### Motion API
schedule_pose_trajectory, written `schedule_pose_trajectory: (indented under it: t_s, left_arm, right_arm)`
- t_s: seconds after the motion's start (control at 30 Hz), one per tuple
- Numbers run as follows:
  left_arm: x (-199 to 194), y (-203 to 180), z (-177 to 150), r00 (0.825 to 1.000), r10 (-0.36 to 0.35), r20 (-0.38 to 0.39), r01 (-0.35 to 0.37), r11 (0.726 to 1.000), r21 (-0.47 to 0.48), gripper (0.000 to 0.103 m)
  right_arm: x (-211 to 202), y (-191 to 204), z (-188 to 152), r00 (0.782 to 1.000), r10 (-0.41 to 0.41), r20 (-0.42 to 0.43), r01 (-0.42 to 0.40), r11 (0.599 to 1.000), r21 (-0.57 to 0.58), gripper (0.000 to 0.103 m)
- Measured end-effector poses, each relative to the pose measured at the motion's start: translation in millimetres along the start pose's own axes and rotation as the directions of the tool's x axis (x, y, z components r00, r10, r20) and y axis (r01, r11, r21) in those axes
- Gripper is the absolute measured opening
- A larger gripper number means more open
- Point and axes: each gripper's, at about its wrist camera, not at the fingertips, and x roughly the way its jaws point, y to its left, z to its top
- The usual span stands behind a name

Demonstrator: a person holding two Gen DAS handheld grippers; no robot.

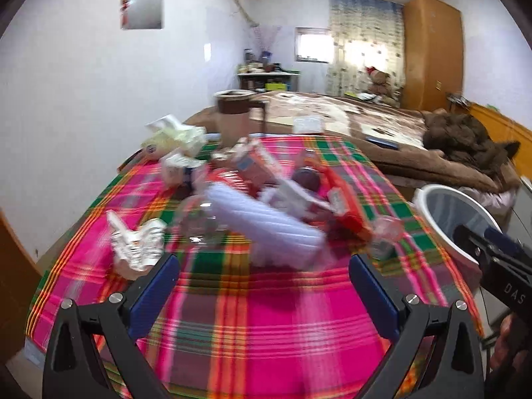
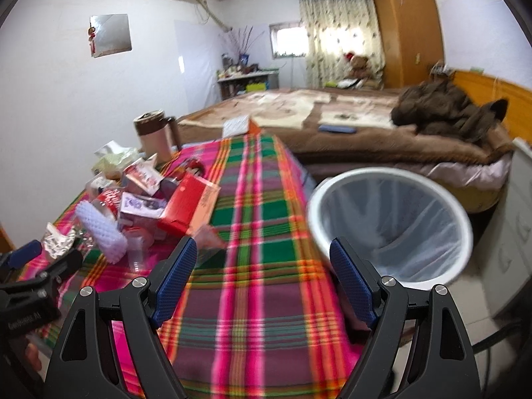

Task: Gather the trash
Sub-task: 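Grasp the clear plastic cup with the right tool while the left tool grasps the white patterned paper cup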

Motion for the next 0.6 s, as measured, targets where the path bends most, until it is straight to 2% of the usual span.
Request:
schedule_pose_trajectory:
  t_s: [0.2, 0.37, 0.5, 0.57, 0.6]
  left_arm:
    - [13.4, 45.9, -1.3, 0.998, 0.045, -0.037, -0.047, 0.996, -0.071, 0.103]
    - [24.9, 90.4, -6.2, 0.996, 0.042, -0.082, -0.057, 0.982, -0.182, 0.103]
    - [36.0, 112.6, -7.8, 0.992, 0.061, -0.114, -0.085, 0.972, -0.219, 0.102]
    - [44.1, 122.5, -8.6, 0.990, 0.043, -0.137, -0.077, 0.964, -0.254, 0.098]
    - [47.7, 127.4, -8.9, 0.988, 0.037, -0.149, -0.078, 0.958, -0.277, 0.094]
  right_arm:
    - [20.1, 10.9, -1.8, 0.998, 0.039, -0.055, -0.039, 0.999, 0.001, 0.084]
    - [38.8, 22.2, -3.4, 0.991, 0.084, -0.106, -0.084, 0.996, -0.002, 0.083]
    - [52.4, 28.7, -4.8, 0.985, 0.094, -0.143, -0.093, 0.996, 0.014, 0.079]
    - [59.1, 30.4, -5.6, 0.982, 0.089, -0.165, -0.087, 0.996, 0.021, 0.077]
    - [61.7, 31.5, -5.2, 0.981, 0.088, -0.173, -0.085, 0.996, 0.026, 0.069]
